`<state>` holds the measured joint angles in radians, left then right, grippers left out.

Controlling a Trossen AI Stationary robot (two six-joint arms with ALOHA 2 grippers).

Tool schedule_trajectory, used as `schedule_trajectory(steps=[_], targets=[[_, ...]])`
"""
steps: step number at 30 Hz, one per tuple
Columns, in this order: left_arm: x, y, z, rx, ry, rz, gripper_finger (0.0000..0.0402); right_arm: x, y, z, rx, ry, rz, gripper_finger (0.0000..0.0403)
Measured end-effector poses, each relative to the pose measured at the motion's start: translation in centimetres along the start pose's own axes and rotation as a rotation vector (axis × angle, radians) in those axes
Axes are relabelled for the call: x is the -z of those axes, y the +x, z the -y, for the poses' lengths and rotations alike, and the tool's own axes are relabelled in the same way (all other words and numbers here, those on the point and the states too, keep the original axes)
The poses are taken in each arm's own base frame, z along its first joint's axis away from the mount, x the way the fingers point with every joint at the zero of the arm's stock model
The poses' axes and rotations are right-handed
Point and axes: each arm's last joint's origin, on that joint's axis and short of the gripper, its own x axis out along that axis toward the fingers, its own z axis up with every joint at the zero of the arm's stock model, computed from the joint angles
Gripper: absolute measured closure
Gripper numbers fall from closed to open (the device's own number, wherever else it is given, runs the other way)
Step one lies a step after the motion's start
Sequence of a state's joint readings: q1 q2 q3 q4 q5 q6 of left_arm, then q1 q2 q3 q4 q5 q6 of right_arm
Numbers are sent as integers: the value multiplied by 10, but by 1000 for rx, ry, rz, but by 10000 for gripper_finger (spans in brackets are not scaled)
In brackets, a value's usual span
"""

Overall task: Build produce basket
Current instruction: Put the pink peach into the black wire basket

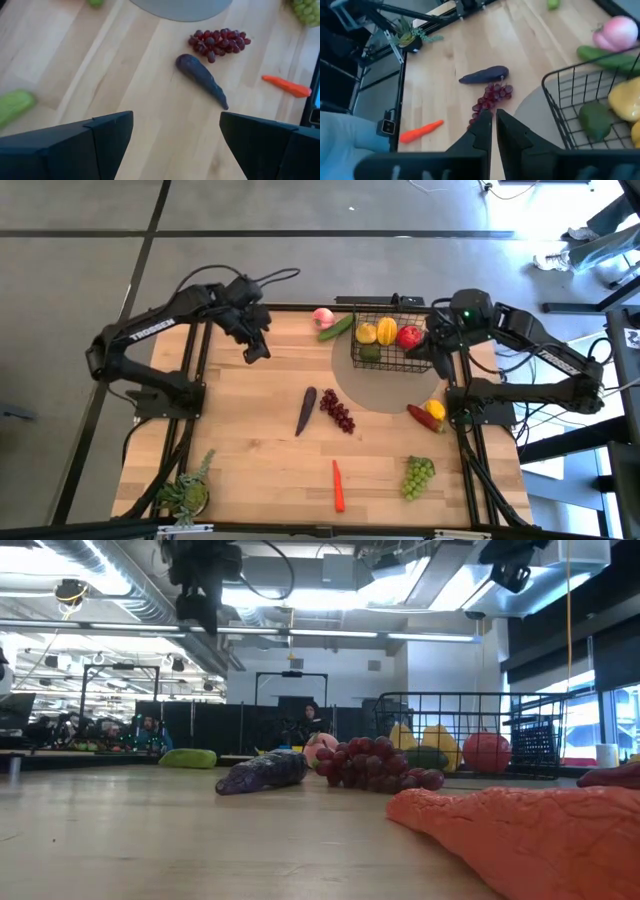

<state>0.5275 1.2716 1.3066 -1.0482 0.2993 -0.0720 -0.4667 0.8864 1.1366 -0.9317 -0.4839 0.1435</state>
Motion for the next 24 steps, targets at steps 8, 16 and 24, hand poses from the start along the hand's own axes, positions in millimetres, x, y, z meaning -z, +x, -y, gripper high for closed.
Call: schedule_trajectory(steps=[8, 16, 24], targets=[[8, 4, -2, 0, 3, -1, 115, 2, 3, -6, -61, 76, -38, 400], [8, 4, -2, 1, 25, 1, 115, 20, 10, -28, -12, 158, -182, 402], [8, 4, -2, 1, 23, 3, 115, 43, 12, -43, 86, 419, -382, 402]])
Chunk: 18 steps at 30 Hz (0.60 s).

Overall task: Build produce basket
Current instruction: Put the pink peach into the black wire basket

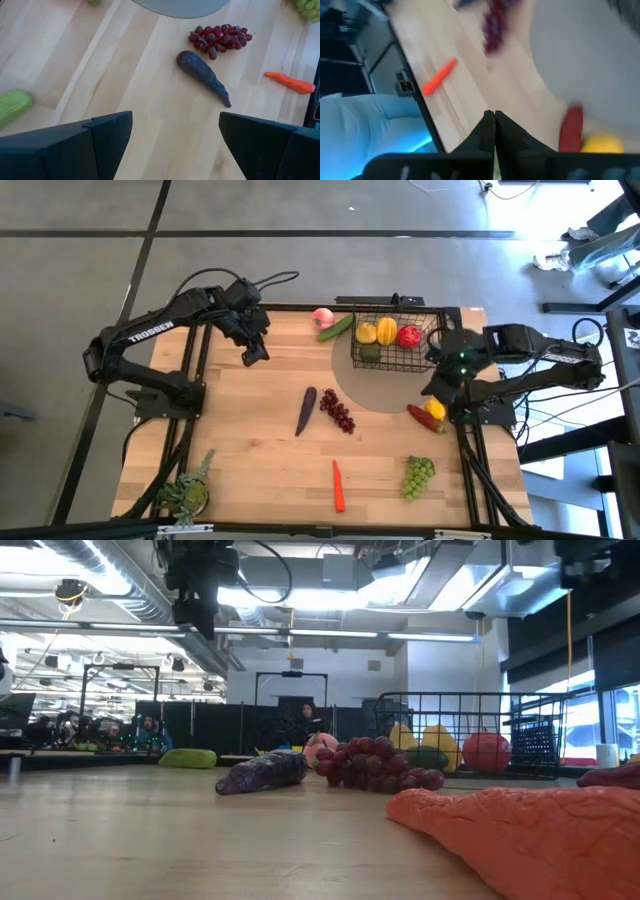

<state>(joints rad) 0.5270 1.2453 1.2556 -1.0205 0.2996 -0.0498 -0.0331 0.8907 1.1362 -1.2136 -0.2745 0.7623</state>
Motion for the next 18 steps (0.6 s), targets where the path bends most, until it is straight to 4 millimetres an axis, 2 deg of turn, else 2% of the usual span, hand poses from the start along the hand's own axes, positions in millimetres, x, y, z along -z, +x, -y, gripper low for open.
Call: schedule_trajectory(steps=[3, 10, 14, 18], targets=[[-2, 0, 0, 1, 4, 17, 115, 5, 3, 2, 57, 77, -66, 402], [-13, 4, -6, -70, -90, 103, 115, 0, 12, 2, 111, 60, -83, 402], [-27, 20, -20, -124, -157, 145, 115, -2, 14, 2, 155, 49, -56, 402], [-40, 47, -33, -171, 31, 135, 115, -2, 14, 2, 161, 11, -53, 402]])
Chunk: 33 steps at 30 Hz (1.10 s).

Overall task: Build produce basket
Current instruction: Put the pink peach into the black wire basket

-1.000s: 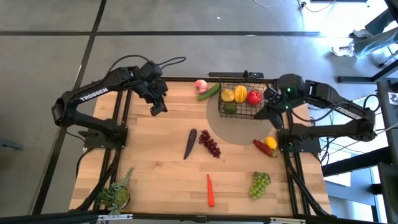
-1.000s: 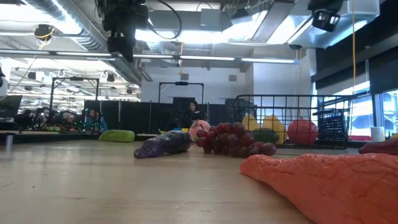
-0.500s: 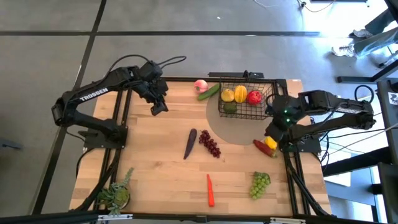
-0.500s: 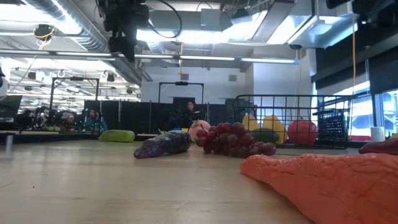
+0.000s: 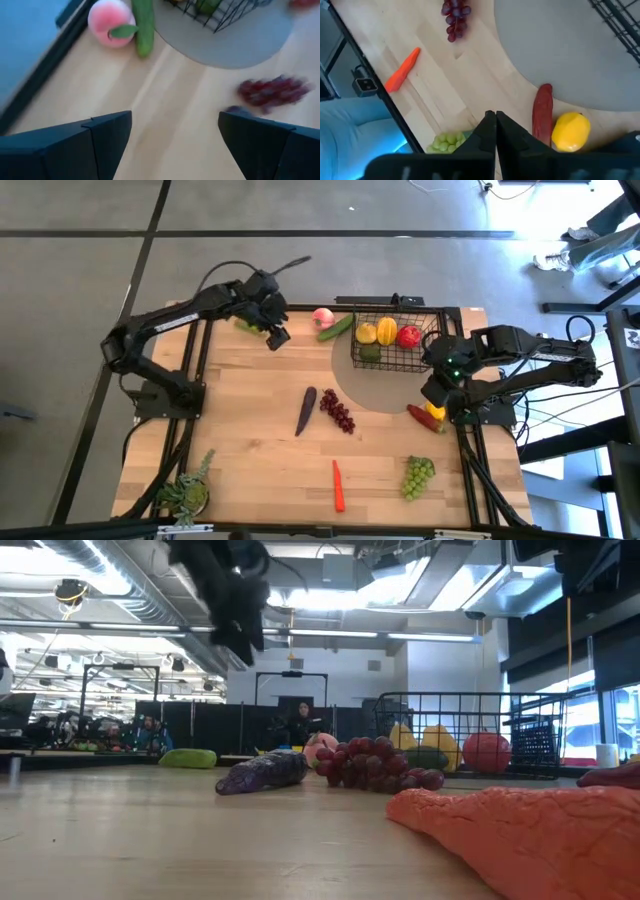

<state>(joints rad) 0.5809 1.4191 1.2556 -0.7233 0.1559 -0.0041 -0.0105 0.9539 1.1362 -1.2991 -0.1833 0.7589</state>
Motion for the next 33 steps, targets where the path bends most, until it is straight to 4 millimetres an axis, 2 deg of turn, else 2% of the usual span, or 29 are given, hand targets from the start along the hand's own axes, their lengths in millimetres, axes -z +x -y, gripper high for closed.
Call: schedule_trajectory(steps=[8, 14, 18, 27, 33], targets=[[-10, 72, -12, -27, 267, -7, 115, 0, 0, 0, 1, -4, 5, 402], [-18, 103, -23, -151, 378, 62, 115, -2, 0, 1, 38, -10, 47, 402], [-22, 112, -26, -248, 434, 94, 115, -2, 0, 1, 51, -10, 60, 402], [-18, 122, -28, -233, 422, 60, 115, -2, 0, 1, 57, -9, 66, 402], [-19, 122, -22, -227, 466, 67, 115, -3, -1, 2, 87, -9, 94, 402]])
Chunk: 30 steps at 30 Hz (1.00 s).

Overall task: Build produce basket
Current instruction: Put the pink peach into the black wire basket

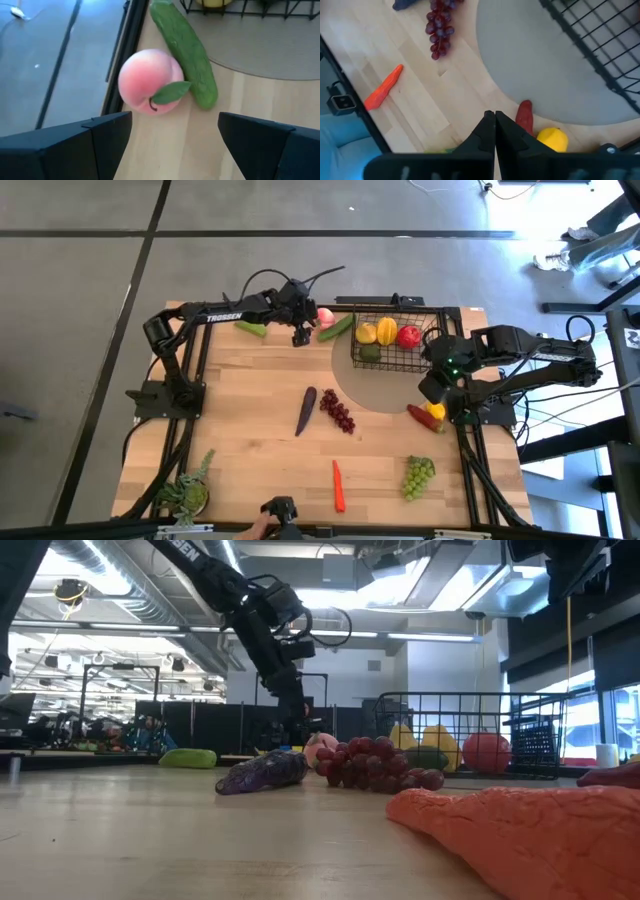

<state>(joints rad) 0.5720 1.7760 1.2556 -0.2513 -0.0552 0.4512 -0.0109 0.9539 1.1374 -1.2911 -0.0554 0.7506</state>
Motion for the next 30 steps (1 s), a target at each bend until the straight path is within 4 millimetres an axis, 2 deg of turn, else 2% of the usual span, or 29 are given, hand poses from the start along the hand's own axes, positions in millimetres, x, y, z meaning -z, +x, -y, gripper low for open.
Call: schedule_trajectory(steps=[8, 16, 20, 30], targets=[[-1, 8, 9, -62, 27, -42, 118, -1, 0, 1, 27, 0, 25, 402], [-2, 12, 14, -114, 56, -67, 166, -1, 0, 1, 28, 4, 26, 402], [-1, 12, 11, -118, 56, -65, 172, -1, 0, 1, 40, 4, 37, 402], [13, 39, 10, -28, 39, -64, 172, -1, 0, 1, 48, 4, 45, 402]])
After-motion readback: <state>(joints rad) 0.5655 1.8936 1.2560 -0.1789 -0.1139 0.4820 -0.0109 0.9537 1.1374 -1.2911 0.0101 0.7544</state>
